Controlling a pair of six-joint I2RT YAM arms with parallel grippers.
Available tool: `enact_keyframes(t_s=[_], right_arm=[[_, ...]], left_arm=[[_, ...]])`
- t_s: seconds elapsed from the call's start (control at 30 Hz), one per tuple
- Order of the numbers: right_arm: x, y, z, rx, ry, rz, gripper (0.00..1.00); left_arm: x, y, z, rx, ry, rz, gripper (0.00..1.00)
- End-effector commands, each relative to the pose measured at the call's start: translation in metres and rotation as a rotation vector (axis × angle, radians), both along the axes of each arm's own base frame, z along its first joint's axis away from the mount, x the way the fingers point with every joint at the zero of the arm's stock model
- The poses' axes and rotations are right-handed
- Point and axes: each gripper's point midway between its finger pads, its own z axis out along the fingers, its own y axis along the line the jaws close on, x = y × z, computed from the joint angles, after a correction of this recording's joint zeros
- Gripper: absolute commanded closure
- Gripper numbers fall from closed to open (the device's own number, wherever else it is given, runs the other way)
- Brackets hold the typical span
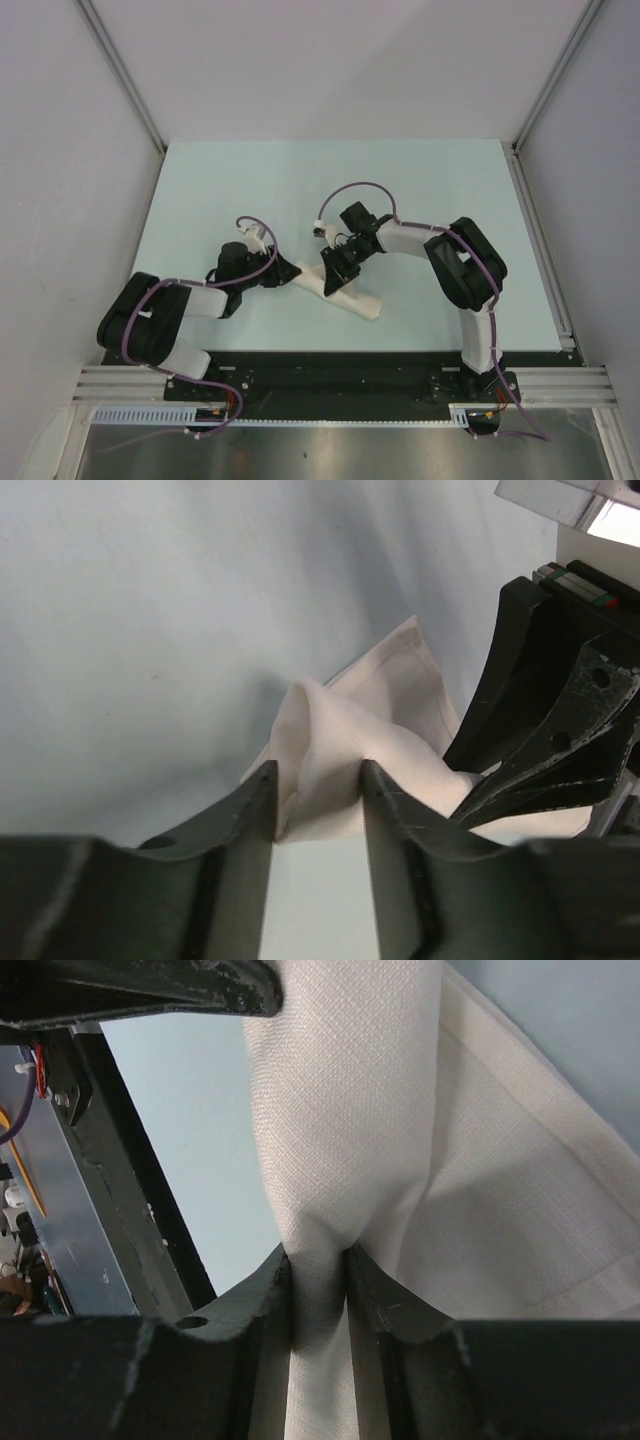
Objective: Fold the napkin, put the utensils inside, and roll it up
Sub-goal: Roll the napkin with the utensil
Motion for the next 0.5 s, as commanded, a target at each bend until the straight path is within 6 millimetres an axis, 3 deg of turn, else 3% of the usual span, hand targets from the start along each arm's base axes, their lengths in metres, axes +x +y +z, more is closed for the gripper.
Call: enact_keyframes(t_s=[0.0, 0.03, 0.1, 0.13, 0.23, 0.43, 0.47], right_arm=[[-0.004, 0.003, 0.002, -0.007, 0.028, 0.019, 0.7], [-0.002, 0.003, 0.005, -0.01, 0.019, 0.015, 0.69], [0.002, 0.0, 0.009, -0.04, -0.006, 0.001, 0.65], [0.006, 0.0, 0.017, -0.038, -0.031, -0.006, 0.58], [0.018, -0.002, 0.036, -0.057, -0.101, -0.048, 0.47], [0.038, -0.003, 0.075, -0.092, -0.346, -0.132, 0.39], [0.034, 0.004, 0.087, -0.078, -0.412, -0.128, 0.38]], left_arm=[[0.015, -0.01, 0.018, -0.061, -0.052, -0.019, 0.64], [0.016, -0.011, 0.018, -0.064, -0.048, -0.019, 0.73], [0.017, -0.011, 0.016, -0.067, -0.037, -0.015, 0.8], [0.018, -0.011, 0.016, -0.067, -0.034, -0.013, 0.86], [0.02, -0.011, 0.012, -0.056, -0.01, -0.006, 0.9], [0.024, -0.011, 0.007, -0.038, 0.032, 0.006, 0.94], [0.025, -0.011, 0.006, -0.034, 0.039, 0.006, 0.94]])
